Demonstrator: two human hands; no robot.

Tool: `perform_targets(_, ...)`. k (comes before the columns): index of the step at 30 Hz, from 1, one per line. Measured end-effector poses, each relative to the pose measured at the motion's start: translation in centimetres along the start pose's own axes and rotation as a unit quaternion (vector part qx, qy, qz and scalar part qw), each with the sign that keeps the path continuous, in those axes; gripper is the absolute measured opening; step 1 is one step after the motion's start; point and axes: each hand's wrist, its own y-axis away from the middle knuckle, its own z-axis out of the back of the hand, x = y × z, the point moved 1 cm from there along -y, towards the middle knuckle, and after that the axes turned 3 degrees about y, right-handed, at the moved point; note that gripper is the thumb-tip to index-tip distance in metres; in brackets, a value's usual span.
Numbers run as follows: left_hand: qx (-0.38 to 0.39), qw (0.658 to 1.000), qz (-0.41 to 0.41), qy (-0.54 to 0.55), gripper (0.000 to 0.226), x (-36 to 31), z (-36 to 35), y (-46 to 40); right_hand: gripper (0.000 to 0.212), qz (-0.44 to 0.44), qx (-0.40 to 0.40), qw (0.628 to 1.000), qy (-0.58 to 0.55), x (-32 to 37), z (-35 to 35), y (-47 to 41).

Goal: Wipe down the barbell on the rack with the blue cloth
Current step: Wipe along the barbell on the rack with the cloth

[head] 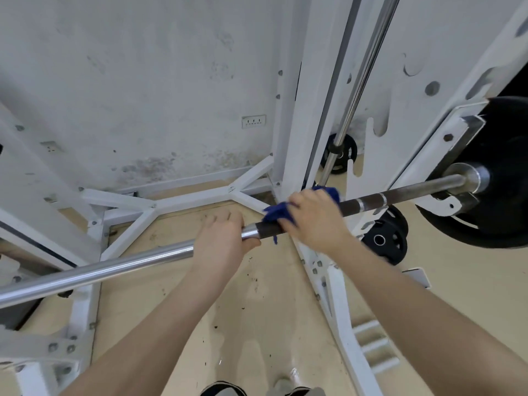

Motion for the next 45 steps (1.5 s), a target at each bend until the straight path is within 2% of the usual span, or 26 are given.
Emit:
perform_targets(1, 0.000, 1.000, 0.002, -0.003, 0.036, -0.1, 0.0, 0.1, 0.047, -0.027, 0.028, 0.999, -0.013, -2.5, -0.2, 0.5)
perform_targets(3, -0.007, 1.000, 0.007, 0.004, 0.033, -0.3, 0.0, 0.3, 0.051, -0.094, 0.017, 0.995, 0.009, -6.8, -0.7, 1.9)
perform_targets(5, -0.010, 0.999, 0.002, 0.031, 0.030, -0.5, -0.1, 0.6, 0.061, -0.151, 0.026, 0.988, 0.034, -8.2, -1.3, 2.2)
perform_targets(8, -0.018, 0.996, -0.007, 0.083, 0.027, -1.1, -0.2, 0.7, 0.059, -0.140, 0.051, 0.988, 0.040, -6.4, -1.3, 0.3)
perform_targets(9, -0.021, 0.996, -0.001, 0.092, 0.025, -1.4, -0.1, 0.6, 0.053, -0.115, 0.057, 0.992, 0.020, -6.3, -1.2, -0.5)
perform_targets(11, -0.015, 0.995, 0.019, 0.098, 0.022, -1.8, 0.1, 0.3, 0.040, -0.101, 0.090, 0.985, -0.105, -7.1, -0.9, -1.6)
perform_targets(12, -0.010, 0.995, 0.022, 0.095, 0.022, -1.9, 0.2, 0.2, 0.032, -0.124, 0.141, 0.967, -0.172, -8.1, -0.6, -1.9)
perform_targets(14, -0.005, 0.996, 0.027, 0.087, 0.023, -1.8, 0.3, 0.0, 0.036, -0.200, 0.227, 0.905, -0.299, -10.2, -0.3, -2.0)
perform_targets(15, -0.006, 0.996, 0.030, 0.089, 0.023, -1.7, 0.3, 0.0, 0.037, -0.212, 0.236, 0.906, -0.280, -10.8, -0.4, -1.7)
perform_targets(16, -0.009, 0.995, 0.033, 0.090, 0.023, -1.7, 0.2, 0.0, 0.033, -0.199, 0.218, 0.927, -0.230, -10.6, -0.1, -1.5)
perform_targets(18, -0.018, 0.996, 0.034, 0.085, 0.023, -1.8, 0.0, 0.1, 0.023, -0.145, 0.107, 0.977, -0.115, -8.7, -0.8, -0.6)
perform_targets(19, -0.020, 0.996, 0.036, 0.081, 0.024, -1.9, -0.1, 0.2, 0.026, -0.126, 0.045, 0.988, -0.081, -6.9, -0.9, -0.2)
perform_targets(22, -0.016, 0.996, 0.049, 0.069, 0.024, -1.9, 0.1, 0.1, 0.048, -0.107, -0.035, 0.985, -0.134, 0.8, 0.3, 0.5)
perform_targets(24, -0.015, 0.997, 0.035, 0.066, 0.021, -1.9, 0.2, 0.1, 0.041, -0.040, -0.124, 0.982, -0.141, 4.6, -0.2, 1.0)
perform_targets(25, -0.012, 0.997, 0.030, 0.067, 0.020, -1.9, 0.3, 0.1, 0.037, -0.004, -0.142, 0.982, -0.126, 4.9, -0.5, 1.1)
perform_targets(28, -0.001, 0.998, 0.027, 0.058, 0.029, -1.6, 0.8, 0.6, 0.041, 0.053, -0.111, 0.991, -0.043, 1.4, -1.3, 1.2)
perform_targets(29, 0.001, 0.998, 0.030, 0.051, 0.034, -1.3, 1.0, 0.9, 0.043, 0.024, -0.111, 0.993, -0.022, -0.1, -1.5, 1.5)
perform_targets(31, -0.011, 0.998, 0.031, 0.059, 0.038, -0.2, 1.6, 1.8, 0.046, -0.093, -0.097, 0.991, -0.014, -1.8, -1.5, 1.9)
perform_targets(33, -0.030, 0.996, 0.036, 0.081, 0.037, 1.1, 2.2, 2.8, 0.045, -0.165, -0.125, 0.977, -0.041, -0.1, -0.9, 1.8)
perform_targets(34, -0.039, 0.994, 0.039, 0.090, 0.035, 1.7, 2.5, 3.2, 0.043, -0.169, -0.144, 0.973, -0.057, 2.0, -0.6, 1.5)
perform_targets(36, -0.050, 0.994, 0.029, 0.088, 0.030, 2.6, 2.7, 3.5, 0.037, -0.107, -0.180, 0.972, -0.102, 7.5, 0.1, 0.5)
perform_targets(38, -0.052, 0.995, 0.006, 0.082, 0.038, 3.2, 3.3, 3.6, 0.031, -0.033, -0.207, 0.967, -0.144, 11.9, 1.1, -0.8)
perform_targets(41, -0.059, 0.993, -0.008, 0.104, 0.042, 4.1, 4.4, 3.7, 0.033, 0.000, -0.241, 0.958, -0.155, 12.1, 2.2, -1.0)
perform_targets(43, -0.056, 0.991, -0.025, 0.117, 0.043, 4.2, 4.7, 3.7, 0.039, -0.067, -0.223, 0.957, -0.174, 9.5, 3.5, 0.6)
perform_targets(45, -0.050, 0.990, -0.055, 0.117, 0.039, 3.9, 4.5, 3.4, 0.049, -0.223, -0.182, 0.930, -0.229, 6.6, 4.2, 3.0)
